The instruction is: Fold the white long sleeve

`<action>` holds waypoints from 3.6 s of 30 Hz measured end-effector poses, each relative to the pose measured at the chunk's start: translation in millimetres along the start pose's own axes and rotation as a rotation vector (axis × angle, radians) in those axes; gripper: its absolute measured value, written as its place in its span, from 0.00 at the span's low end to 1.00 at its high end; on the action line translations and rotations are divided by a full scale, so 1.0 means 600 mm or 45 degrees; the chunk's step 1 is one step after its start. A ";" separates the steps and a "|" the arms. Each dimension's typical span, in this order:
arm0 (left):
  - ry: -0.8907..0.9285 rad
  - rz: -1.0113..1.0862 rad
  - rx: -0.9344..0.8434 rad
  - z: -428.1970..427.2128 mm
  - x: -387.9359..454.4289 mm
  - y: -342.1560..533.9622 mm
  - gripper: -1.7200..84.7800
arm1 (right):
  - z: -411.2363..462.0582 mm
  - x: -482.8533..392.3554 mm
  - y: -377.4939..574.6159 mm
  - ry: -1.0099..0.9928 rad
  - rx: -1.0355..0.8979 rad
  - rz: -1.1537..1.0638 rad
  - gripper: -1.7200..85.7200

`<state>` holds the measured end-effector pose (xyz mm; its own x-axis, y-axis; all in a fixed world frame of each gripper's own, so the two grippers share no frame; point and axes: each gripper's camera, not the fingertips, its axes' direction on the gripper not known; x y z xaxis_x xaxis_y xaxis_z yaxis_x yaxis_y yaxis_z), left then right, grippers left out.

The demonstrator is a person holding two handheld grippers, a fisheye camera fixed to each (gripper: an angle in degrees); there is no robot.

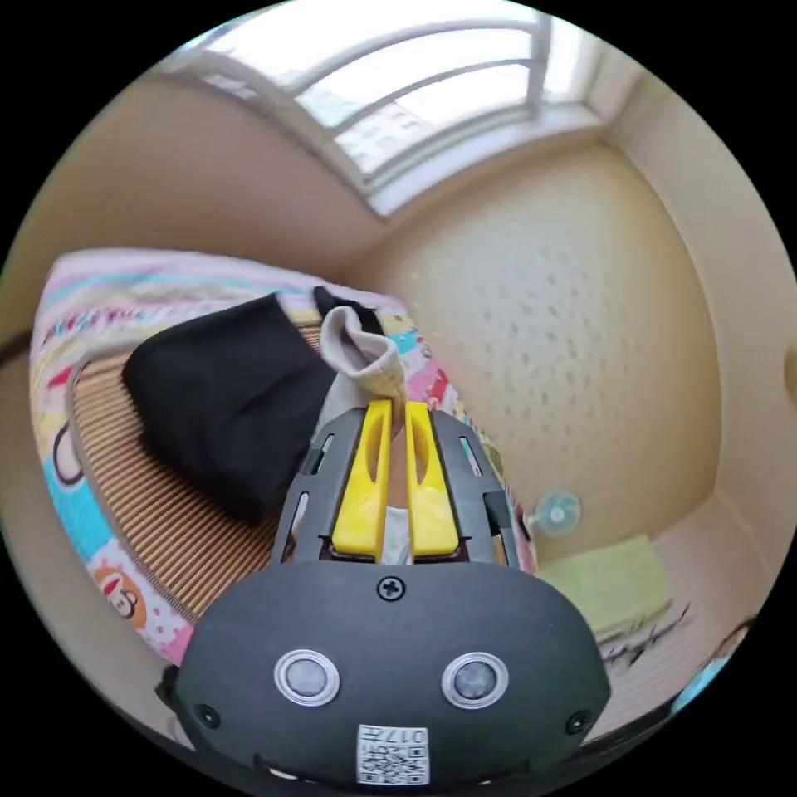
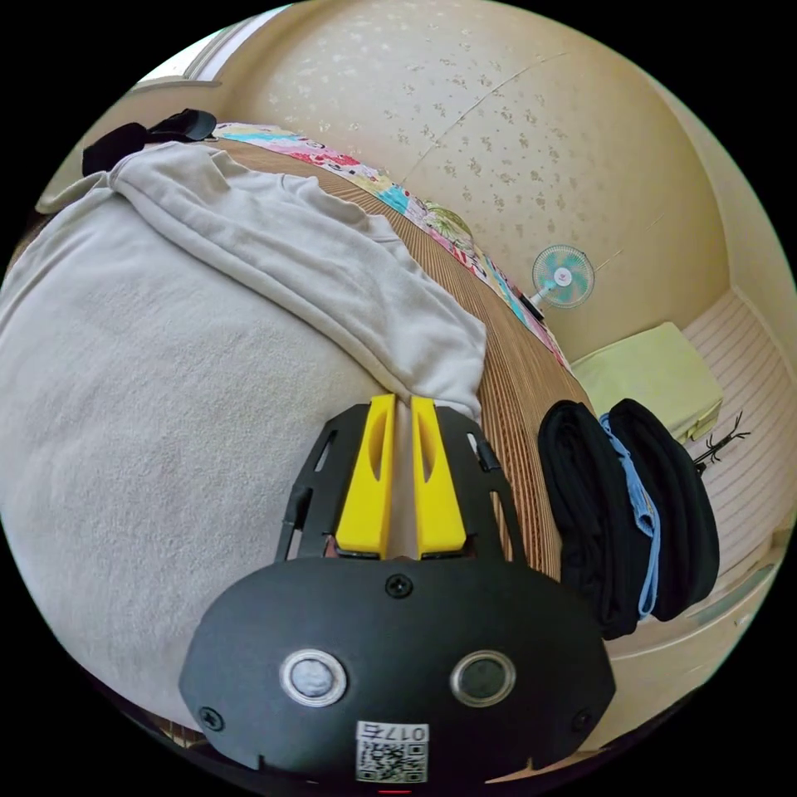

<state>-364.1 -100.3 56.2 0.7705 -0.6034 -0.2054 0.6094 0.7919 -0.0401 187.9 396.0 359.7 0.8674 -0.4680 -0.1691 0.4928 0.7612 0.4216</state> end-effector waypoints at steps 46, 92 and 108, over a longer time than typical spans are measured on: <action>-0.430 0.619 -0.791 0.655 0.063 0.806 0.01 | 0.214 0.063 -0.373 -0.201 -0.140 0.104 0.04; -0.043 0.177 -0.898 0.007 -0.228 0.468 0.12 | -0.122 0.294 -0.317 -0.954 -0.173 0.312 0.03; 0.564 -0.201 -0.812 -0.095 -0.254 0.333 0.08 | -0.244 0.498 -0.160 -1.280 -0.113 0.577 0.07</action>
<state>-370.4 155.4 23.4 0.4563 -0.7256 -0.5150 0.3773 0.6820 -0.6265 409.8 249.0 138.0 0.5378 -0.2583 0.8025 0.1813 0.9651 0.1892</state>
